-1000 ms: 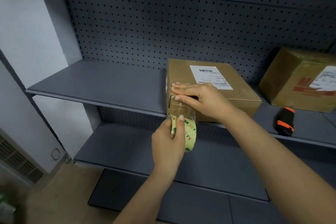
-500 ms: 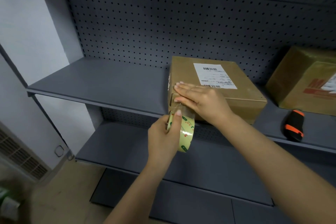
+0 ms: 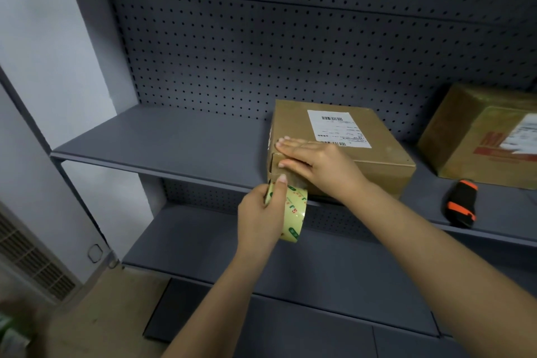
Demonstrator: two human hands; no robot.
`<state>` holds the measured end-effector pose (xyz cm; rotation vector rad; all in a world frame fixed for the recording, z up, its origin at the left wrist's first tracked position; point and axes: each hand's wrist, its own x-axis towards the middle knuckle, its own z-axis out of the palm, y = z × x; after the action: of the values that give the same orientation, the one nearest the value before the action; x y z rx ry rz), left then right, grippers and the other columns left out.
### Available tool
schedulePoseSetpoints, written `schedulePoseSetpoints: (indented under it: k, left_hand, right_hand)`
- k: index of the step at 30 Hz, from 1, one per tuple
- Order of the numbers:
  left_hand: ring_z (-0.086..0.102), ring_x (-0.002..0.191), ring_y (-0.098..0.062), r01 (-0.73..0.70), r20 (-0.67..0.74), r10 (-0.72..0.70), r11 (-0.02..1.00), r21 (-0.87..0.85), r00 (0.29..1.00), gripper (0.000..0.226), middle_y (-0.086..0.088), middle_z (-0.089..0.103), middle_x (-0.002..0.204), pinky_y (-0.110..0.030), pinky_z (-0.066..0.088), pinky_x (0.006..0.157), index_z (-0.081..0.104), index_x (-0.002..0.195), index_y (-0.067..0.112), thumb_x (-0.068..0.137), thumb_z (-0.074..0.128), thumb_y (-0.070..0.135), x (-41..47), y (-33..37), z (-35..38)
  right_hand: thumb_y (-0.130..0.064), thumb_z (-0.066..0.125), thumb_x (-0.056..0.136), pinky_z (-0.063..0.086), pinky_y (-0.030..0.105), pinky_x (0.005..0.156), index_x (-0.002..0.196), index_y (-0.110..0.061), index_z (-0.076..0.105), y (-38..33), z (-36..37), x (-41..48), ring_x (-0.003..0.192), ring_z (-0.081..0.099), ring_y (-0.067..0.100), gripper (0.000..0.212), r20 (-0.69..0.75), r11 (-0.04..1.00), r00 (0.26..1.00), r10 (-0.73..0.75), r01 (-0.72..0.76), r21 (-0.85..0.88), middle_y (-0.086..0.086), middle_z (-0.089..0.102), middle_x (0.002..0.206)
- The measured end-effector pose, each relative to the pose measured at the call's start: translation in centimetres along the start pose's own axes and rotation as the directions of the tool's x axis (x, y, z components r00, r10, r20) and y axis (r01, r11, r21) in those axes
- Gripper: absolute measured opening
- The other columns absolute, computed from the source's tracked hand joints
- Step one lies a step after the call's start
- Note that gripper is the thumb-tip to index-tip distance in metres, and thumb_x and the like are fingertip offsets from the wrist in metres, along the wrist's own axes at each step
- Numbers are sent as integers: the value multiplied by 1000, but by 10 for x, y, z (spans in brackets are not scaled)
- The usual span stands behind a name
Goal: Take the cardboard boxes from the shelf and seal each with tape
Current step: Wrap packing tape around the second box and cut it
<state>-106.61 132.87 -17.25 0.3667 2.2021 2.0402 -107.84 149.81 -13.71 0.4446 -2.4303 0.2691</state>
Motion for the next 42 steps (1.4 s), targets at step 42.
schedulePoseSetpoints:
  k: [42]
  left_hand:
    - [61,71,-20,47,-5,-47,999,12,999,43,-7,61,79,-32,48,59,56,93,5,94,58,48,-39,7,40]
  right_hand:
    - [-36,45,99,30,43,104,136,-6,39,56,-106,-156,126,38,37,48,-135,79,144,980,-913,-400,23,48,134]
